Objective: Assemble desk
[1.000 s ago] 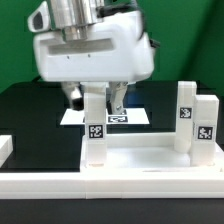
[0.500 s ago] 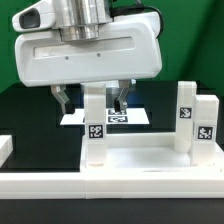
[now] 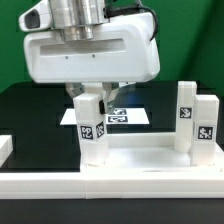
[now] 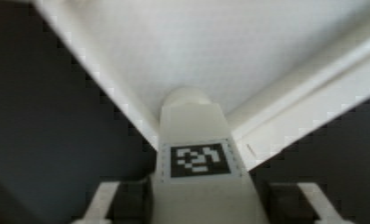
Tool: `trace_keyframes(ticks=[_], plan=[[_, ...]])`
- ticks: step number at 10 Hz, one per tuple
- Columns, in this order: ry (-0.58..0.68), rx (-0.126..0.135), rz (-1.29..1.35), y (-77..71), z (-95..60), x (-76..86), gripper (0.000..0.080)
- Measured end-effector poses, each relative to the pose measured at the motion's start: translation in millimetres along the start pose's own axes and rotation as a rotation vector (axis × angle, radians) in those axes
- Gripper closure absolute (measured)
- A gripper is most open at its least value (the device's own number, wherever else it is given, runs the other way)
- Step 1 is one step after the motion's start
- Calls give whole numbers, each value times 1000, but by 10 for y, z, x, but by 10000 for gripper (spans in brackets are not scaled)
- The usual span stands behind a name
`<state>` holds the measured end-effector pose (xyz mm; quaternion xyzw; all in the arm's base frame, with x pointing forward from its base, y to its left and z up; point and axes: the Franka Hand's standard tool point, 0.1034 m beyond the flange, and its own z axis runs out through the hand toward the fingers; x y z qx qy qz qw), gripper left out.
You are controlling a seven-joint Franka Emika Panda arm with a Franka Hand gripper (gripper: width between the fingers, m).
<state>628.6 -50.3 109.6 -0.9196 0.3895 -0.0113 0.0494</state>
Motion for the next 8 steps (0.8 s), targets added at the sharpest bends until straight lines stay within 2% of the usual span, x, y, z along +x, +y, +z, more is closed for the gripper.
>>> trace_keyframes(ticks=[1,2,3,4,6,8], plan=[[-16,-3,182,-20,-17,-15,511],[-27,5,395,-44,-4,-15,511],[-44,50,627,-67,33,-10,511],[-61,81,771,-65,35,4,511],[-63,86,879,-73,37,8,511],[-56,86,780,-71,36,10,511]])
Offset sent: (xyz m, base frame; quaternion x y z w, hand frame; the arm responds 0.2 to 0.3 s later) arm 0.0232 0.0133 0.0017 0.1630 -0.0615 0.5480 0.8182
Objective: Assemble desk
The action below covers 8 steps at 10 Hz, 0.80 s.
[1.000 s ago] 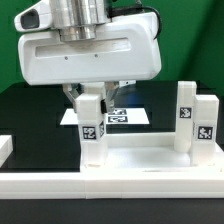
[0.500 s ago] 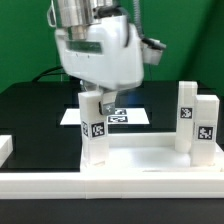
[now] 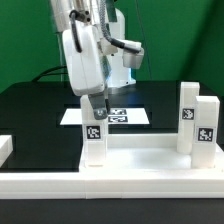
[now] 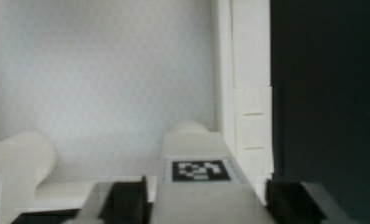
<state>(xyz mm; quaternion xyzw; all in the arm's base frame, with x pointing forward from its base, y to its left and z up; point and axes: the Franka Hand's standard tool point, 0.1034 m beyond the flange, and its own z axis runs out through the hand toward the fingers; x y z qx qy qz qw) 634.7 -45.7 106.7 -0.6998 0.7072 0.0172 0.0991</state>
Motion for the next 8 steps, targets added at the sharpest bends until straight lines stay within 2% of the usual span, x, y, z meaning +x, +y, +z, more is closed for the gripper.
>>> trace_keyframes(ticks=[1,2,3,4,6,7,8], plan=[[2,-6,-251,-6,-16,-4,326],[-19,-24,-402,31,-28,-25,206],[-22,-18,-500,48,-62,2,206],[-19,-20,-534,51,-60,14,162],[-20,-20,-681,53,-54,19,152],[-13,-31,-792,46,-63,23,152],[8,-53,-1058,-7,-93,28,151]])
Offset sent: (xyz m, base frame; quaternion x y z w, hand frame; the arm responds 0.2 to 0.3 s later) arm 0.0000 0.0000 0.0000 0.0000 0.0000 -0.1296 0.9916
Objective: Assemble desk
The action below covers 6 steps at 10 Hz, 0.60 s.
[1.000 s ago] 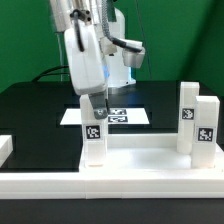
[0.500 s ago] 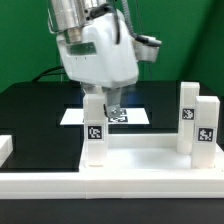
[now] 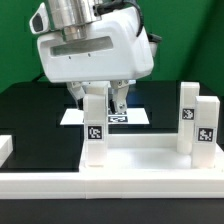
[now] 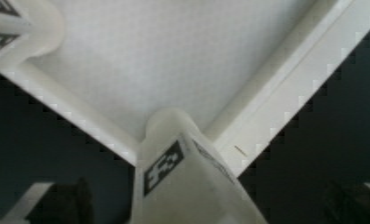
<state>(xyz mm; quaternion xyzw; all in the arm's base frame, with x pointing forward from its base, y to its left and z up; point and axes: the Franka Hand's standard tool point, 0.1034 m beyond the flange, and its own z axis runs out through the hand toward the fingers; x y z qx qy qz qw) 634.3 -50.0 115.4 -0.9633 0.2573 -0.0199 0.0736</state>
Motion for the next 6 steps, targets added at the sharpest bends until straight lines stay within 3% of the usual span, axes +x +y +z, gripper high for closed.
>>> trace_keyframes(ticks=[3,4,5,6], plan=[[0,1,-29,14,25,12,151],[1,1,-28,16,26,13,252],[0,3,37,13,28,12,434],[-3,-1,127,32,34,5,434]])
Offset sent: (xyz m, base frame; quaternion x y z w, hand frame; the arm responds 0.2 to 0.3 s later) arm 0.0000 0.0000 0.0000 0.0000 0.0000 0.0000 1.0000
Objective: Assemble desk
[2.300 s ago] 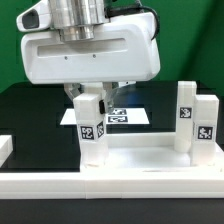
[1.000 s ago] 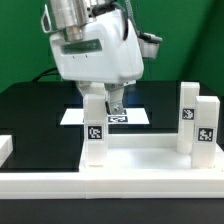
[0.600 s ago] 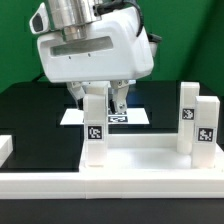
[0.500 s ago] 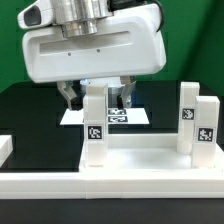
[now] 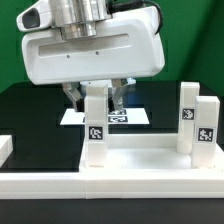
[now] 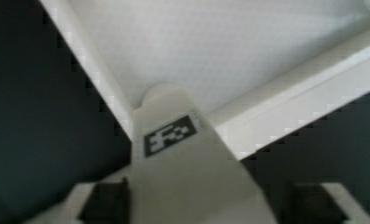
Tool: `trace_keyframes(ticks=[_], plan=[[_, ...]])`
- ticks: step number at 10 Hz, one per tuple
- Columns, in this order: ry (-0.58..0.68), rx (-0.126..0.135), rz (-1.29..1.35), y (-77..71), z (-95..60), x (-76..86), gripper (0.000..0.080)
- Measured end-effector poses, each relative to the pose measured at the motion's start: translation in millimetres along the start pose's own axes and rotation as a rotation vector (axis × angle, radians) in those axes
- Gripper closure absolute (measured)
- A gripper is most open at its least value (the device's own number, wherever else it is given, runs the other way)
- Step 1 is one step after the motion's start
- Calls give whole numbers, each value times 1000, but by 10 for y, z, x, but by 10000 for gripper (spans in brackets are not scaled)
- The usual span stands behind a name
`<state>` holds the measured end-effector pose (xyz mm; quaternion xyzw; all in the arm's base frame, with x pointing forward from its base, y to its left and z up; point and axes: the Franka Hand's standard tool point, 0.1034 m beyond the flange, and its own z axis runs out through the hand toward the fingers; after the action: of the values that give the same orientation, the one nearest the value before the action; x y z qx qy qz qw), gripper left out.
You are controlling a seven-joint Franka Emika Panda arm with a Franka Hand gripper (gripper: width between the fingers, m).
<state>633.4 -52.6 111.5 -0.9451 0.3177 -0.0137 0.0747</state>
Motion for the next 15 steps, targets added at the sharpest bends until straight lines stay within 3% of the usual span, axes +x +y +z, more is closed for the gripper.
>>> trace_keyframes(ticks=[1,4,6,7,9,10,11,12,13,15], plan=[[2,-3,103,20,-4,10,499],[-30,-20,667,-29,-12,-26,505],[-51,19,1081,-118,3,8,505],[-48,24,1149,-108,18,6,505],[-48,25,1142,-110,26,4,505],[-41,24,980,-96,23,14,505],[-41,23,776,-76,16,18,438],[-84,8,640,-89,18,-72,252],[-85,17,481,-53,22,-81,182],[-80,16,304,-29,25,-75,156]])
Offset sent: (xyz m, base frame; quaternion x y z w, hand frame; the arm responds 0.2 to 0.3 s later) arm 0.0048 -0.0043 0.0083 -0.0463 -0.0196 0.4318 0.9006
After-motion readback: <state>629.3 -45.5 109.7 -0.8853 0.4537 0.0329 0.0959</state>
